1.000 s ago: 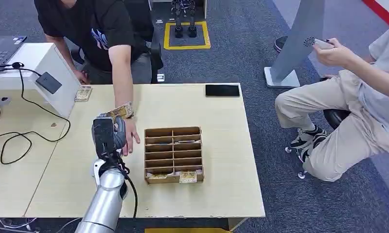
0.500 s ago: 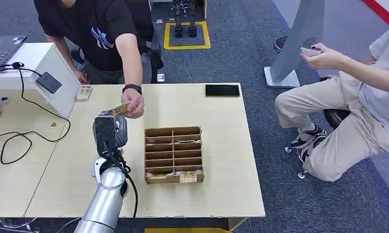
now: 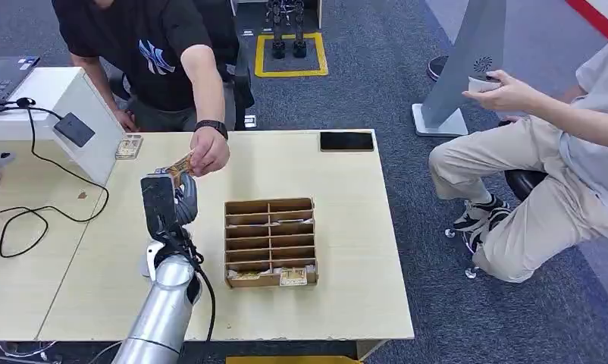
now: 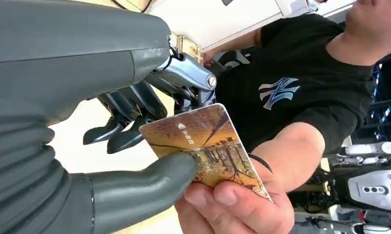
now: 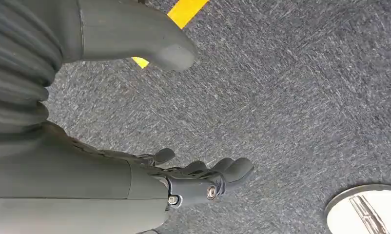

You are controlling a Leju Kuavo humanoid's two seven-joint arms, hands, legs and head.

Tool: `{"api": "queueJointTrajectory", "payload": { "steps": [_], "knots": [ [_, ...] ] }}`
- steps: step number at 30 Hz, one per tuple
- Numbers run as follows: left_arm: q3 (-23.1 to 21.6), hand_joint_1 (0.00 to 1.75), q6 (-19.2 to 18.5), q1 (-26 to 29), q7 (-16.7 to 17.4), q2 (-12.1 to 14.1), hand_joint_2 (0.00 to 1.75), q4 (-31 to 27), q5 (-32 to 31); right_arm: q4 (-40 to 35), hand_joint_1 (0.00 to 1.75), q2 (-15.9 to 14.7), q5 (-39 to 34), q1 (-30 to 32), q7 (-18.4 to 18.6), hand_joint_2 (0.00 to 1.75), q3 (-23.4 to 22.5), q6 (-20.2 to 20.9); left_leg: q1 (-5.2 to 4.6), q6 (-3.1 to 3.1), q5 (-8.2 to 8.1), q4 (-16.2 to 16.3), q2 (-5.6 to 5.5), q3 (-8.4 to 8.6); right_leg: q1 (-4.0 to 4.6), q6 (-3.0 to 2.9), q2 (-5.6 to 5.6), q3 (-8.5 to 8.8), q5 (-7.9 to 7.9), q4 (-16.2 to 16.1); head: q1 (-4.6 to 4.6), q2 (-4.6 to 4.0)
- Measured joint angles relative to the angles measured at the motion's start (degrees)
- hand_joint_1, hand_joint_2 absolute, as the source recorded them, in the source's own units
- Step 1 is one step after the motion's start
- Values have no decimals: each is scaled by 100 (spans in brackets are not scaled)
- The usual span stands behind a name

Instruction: Pass the card to the sensor for recognition and then transmit it.

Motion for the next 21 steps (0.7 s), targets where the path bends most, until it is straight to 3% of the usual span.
{"api": "queueJointTrajectory", "payload": {
  "steps": [7,8,9,12,13,21],
  "knots": [
    [-7,171,225,-176,9,37,175,100,157,24,0,0,92,-9,24,175,78,-15,0,0,0,0,0,-1,0,0,0,-1,0,0,0,0],
    [-4,14,277,-240,22,48,175,174,197,33,0,0,94,-16,31,175,96,-20,0,0,0,0,0,-1,0,0,0,0,0,0,0,0],
    [-4,0,317,-308,86,66,175,250,208,39,0,0,96,-27,39,175,112,-22,0,0,0,-1,0,-1,0,0,0,0,0,0,0,0],
    [42,0,400,-520,100,131,175,621,361,55,0,0,98,-79,109,175,153,-57,1,-2,2,-1,1,0,1,-1,1,0,2,0,0,0],
    [81,0,446,-546,-14,140,0,669,437,57,0,0,92,-92,114,175,166,-70,1,-1,2,-1,2,0,1,-1,4,-1,2,0,-2,0],
    [168,0,518,-585,-177,162,0,726,579,72,0,0,66,-87,153,175,273,-112,0,1,3,0,-2,-4,0,0,-2,1,1,0,0,0]
  ]
}}
